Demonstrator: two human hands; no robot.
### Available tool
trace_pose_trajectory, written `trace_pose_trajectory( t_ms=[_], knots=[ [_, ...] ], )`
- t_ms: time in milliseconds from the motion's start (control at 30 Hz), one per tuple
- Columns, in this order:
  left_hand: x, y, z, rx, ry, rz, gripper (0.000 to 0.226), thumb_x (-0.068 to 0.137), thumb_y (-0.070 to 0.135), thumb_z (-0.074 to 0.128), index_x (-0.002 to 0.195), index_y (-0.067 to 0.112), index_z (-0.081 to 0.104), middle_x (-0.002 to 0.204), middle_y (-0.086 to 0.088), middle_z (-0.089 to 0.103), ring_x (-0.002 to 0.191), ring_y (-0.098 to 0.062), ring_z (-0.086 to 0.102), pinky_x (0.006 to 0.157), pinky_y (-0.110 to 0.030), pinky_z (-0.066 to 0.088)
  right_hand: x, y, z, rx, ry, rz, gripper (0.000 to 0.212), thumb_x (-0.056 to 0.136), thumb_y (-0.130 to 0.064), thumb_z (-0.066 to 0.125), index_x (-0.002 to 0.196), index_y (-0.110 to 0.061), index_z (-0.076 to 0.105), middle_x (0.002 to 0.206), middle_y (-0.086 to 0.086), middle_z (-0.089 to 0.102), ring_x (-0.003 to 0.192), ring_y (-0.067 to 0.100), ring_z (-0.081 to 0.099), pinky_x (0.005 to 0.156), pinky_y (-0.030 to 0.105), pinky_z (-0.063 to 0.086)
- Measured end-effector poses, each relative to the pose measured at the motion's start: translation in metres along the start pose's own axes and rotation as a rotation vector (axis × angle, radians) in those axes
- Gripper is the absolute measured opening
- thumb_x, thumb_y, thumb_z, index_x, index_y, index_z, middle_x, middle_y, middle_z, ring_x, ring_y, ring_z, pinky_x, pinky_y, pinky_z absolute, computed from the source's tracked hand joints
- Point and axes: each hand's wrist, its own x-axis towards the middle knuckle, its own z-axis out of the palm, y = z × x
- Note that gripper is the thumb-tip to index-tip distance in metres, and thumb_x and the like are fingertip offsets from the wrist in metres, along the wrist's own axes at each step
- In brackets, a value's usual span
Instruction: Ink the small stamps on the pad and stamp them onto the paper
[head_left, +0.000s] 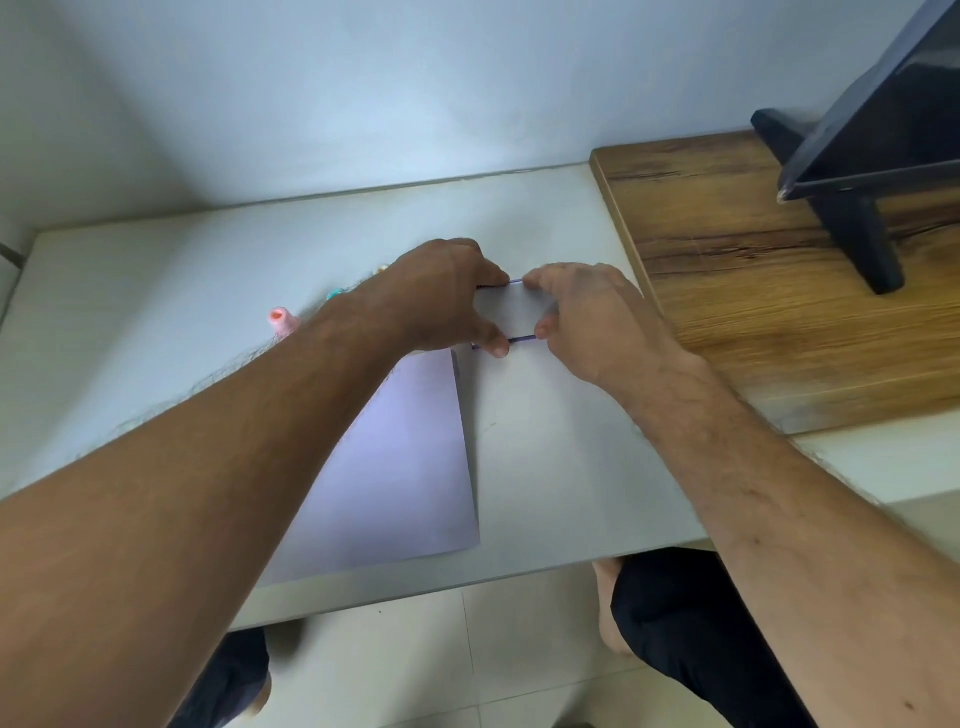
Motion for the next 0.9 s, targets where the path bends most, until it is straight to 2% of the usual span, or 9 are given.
trace_pose_trajectory(
  t_ms=[133,300,400,533,600,667,767,833,900],
  knots=[
    [0.007,0.002,0.000,0.004,0.038,-0.030,0.063,0.061,0.050,0.085,0.118,0.030,0.068,0.094,0.008,0.055,0.092,-0.017,0.051,0.074,-0.030,0.043,-0.001,-0.002,0.006,-0.037,0.040,-0.052,0.041,0.085,-0.002,0.058,0.125,-0.014,0.061,0.114,0.008,0.064,0.112,0.028,0.051,0.089,0.041,0.049],
    [0.010,0.003,-0.001,0.004,0.034,-0.057,0.064,0.063,0.046,0.085,0.122,0.030,0.067,0.098,0.007,0.057,0.093,-0.017,0.051,0.079,-0.030,0.046,0.003,-0.003,0.011,-0.066,0.060,-0.077,0.039,0.084,-0.002,0.060,0.122,-0.010,0.062,0.107,0.008,0.067,0.107,0.028,0.055,0.089,0.039,0.050],
    [0.010,0.005,-0.002,0.003,0.037,-0.092,0.071,0.063,0.043,0.087,0.128,0.028,0.064,0.114,0.004,0.065,0.108,-0.020,0.055,0.084,-0.031,0.046,0.007,-0.001,0.012,-0.056,0.069,-0.047,0.039,0.085,-0.008,0.061,0.123,-0.014,0.064,0.117,0.009,0.067,0.110,0.031,0.056,0.091,0.045,0.051],
    [0.006,0.009,0.003,0.028,0.083,-0.137,0.076,0.064,0.041,0.087,0.133,0.030,0.059,0.120,-0.003,0.066,0.112,-0.025,0.056,0.078,-0.028,0.039,0.015,0.002,0.016,-0.065,0.028,0.019,0.046,0.088,-0.016,0.062,0.134,-0.024,0.058,0.133,0.006,0.061,0.121,0.029,0.052,0.097,0.040,0.048],
    [0.001,0.011,0.007,0.027,0.112,-0.144,0.071,0.068,0.040,0.085,0.133,0.034,0.058,0.122,-0.002,0.066,0.112,-0.026,0.057,0.080,-0.030,0.042,0.015,0.002,0.015,-0.009,0.043,0.068,0.043,0.085,-0.017,0.065,0.127,-0.028,0.064,0.128,0.006,0.063,0.113,0.028,0.057,0.092,0.037,0.051],
    [-0.005,0.012,0.010,0.012,0.126,-0.174,0.061,0.071,0.040,0.082,0.127,0.038,0.058,0.119,-0.001,0.066,0.107,-0.026,0.059,0.082,-0.033,0.047,0.015,0.000,0.011,0.051,0.082,0.127,0.034,0.080,-0.015,0.072,0.111,-0.029,0.072,0.109,0.006,0.067,0.091,0.025,0.061,0.077,0.031,0.053],
    [-0.008,0.017,0.011,-0.004,0.131,-0.232,0.050,0.072,0.039,0.081,0.118,0.038,0.063,0.099,-0.002,0.060,0.084,-0.024,0.055,0.067,-0.030,0.038,0.020,-0.006,0.007,0.023,0.037,0.203,0.027,0.080,-0.010,0.071,0.098,-0.030,0.076,0.090,0.002,0.068,0.080,0.023,0.061,0.066,0.025,0.048],
    [-0.007,0.019,0.009,-0.016,0.104,-0.251,0.048,0.072,0.038,0.082,0.117,0.037,0.064,0.095,-0.003,0.055,0.080,-0.022,0.050,0.069,-0.029,0.037,0.022,-0.012,0.006,0.007,0.003,0.237,0.028,0.081,-0.009,0.072,0.100,-0.029,0.076,0.097,0.003,0.069,0.080,0.022,0.060,0.068,0.024,0.047],
    [-0.009,0.019,0.008,-0.051,0.082,-0.243,0.050,0.072,0.041,0.081,0.120,0.037,0.064,0.105,-0.002,0.061,0.089,-0.023,0.055,0.075,-0.030,0.041,0.019,-0.016,0.006,0.010,0.017,0.229,0.030,0.080,-0.010,0.075,0.103,-0.029,0.075,0.104,0.004,0.069,0.084,0.023,0.063,0.072,0.025,0.051]
  ],
)
